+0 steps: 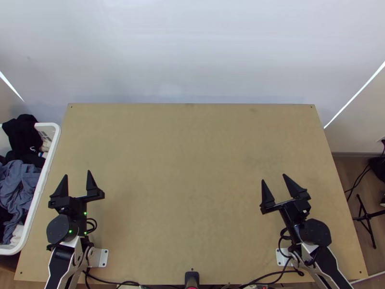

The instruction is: Fold the t-shirt

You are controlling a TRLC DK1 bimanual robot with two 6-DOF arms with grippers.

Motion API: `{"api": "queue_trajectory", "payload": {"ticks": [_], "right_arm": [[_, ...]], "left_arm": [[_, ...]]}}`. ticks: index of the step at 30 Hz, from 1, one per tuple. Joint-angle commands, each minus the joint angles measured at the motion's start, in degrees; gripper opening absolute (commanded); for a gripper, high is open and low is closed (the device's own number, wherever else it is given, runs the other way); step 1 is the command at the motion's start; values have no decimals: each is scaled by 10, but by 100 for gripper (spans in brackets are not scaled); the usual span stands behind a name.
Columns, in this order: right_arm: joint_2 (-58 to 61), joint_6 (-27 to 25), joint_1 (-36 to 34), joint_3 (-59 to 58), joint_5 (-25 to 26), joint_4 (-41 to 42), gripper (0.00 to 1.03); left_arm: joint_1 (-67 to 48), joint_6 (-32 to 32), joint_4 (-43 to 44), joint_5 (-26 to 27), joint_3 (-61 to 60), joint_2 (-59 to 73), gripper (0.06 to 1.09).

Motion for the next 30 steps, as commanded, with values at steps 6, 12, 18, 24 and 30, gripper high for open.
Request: {"api": "queue_trajectory", "payload": {"ticks": [6,12,18,24,30], "right_arm": [[0,0,1,0,0,0,99],[0,0,1,0,0,0,99],[0,0,1,0,0,0,99],[0,0,1,0,0,0,99],[0,0,1,0,0,0,99]], "left_arm": [[0,1,0,0,0,0,104],[0,1,0,0,0,0,104],[0,1,0,0,0,0,104],[0,1,0,0,0,0,104],[-10,1,0,3,0,0,104]]}}
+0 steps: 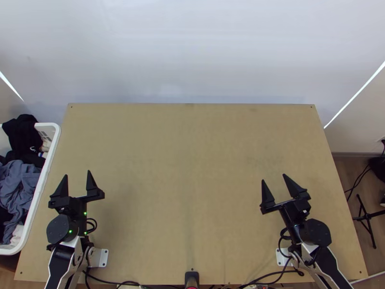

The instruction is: Fold the t-shirt

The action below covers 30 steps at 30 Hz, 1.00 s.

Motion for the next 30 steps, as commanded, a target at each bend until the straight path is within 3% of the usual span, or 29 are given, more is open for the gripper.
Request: {"api": "queue_trajectory", "payload": {"ticks": [1,13,19,24,30], "right_arm": [[0,0,1,0,0,0,99],[0,0,1,0,0,0,99],[0,0,1,0,0,0,99],[0,0,1,0,0,0,99],[0,0,1,0,0,0,99]], "left_arm": [[-15,0,0,2,0,0,104],[-28,2,0,3,0,0,104],[48,79,6,2,0,-2,104],[55,230,63,3,8,-2,104],[77,245,19,-1,105,9,104]]}}
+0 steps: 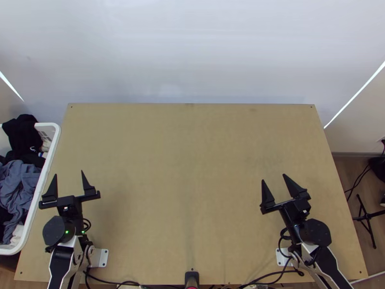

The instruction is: Fold the t-shirt

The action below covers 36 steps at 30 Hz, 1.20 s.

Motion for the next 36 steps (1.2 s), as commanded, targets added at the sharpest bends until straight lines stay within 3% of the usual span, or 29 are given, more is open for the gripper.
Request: {"api": "queue_trajectory", "payload": {"ticks": [1,7,12,16,17,23,31,36], "right_arm": [[0,0,0,0,0,0,99],[0,0,0,0,0,0,99],[0,0,0,0,0,0,99],[0,0,0,0,0,0,99],[0,0,0,0,0,0,99],[1,0,0,0,0,0,99],[0,0,0,0,0,0,99],[0,0,0,0,0,0,99]], "left_arm": [[22,46,-33,-6,107,25,104],[106,-23,-177,-34,324,251,104],[296,-8,-222,64,443,396,104],[463,70,-305,216,521,522,104],[487,97,-311,231,530,548,104],[593,237,-292,234,546,727,104],[673,334,-304,293,615,943,104],[681,379,-179,301,624,1044,104]]}}
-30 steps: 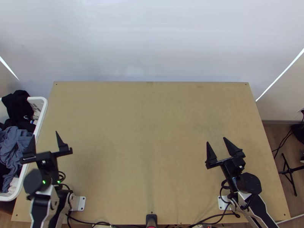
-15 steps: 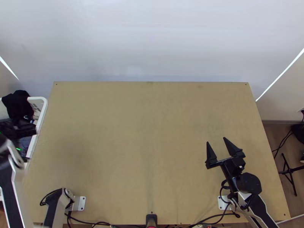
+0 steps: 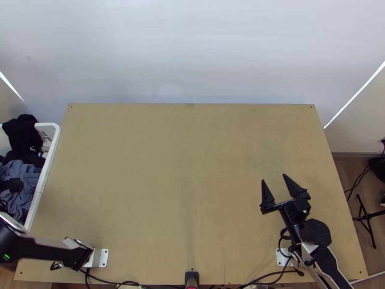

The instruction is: Fold the t-shirt

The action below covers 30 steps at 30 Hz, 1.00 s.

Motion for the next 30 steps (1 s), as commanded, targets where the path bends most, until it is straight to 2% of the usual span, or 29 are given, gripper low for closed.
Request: {"api": "queue_trajectory", "payload": {"ticks": [1,7,13,16,17,18,20,22,24,27,30], "right_arm": [[0,0,0,0,0,0,99],[0,0,0,0,0,0,99],[0,0,0,0,0,0,99],[0,0,0,0,0,0,99],[0,0,0,0,0,0,99],[0,0,0,0,0,0,99],[0,0,0,0,0,0,99],[0,0,0,0,0,0,99],[0,0,0,1,0,0,99],[0,0,0,0,0,0,99],[0,0,0,0,0,0,99]], "left_arm": [[38,69,124,31,30,162,104],[34,80,232,40,45,243,104],[29,82,253,39,76,313,104],[30,82,229,36,77,314,102],[30,82,232,35,82,321,93],[30,83,238,36,86,327,71],[32,76,263,37,95,331,7],[33,71,215,39,110,312,10],[33,20,138,54,141,273,9],[36,-52,-23,97,229,219,9],[37,-100,-153,108,331,198,9]]}}
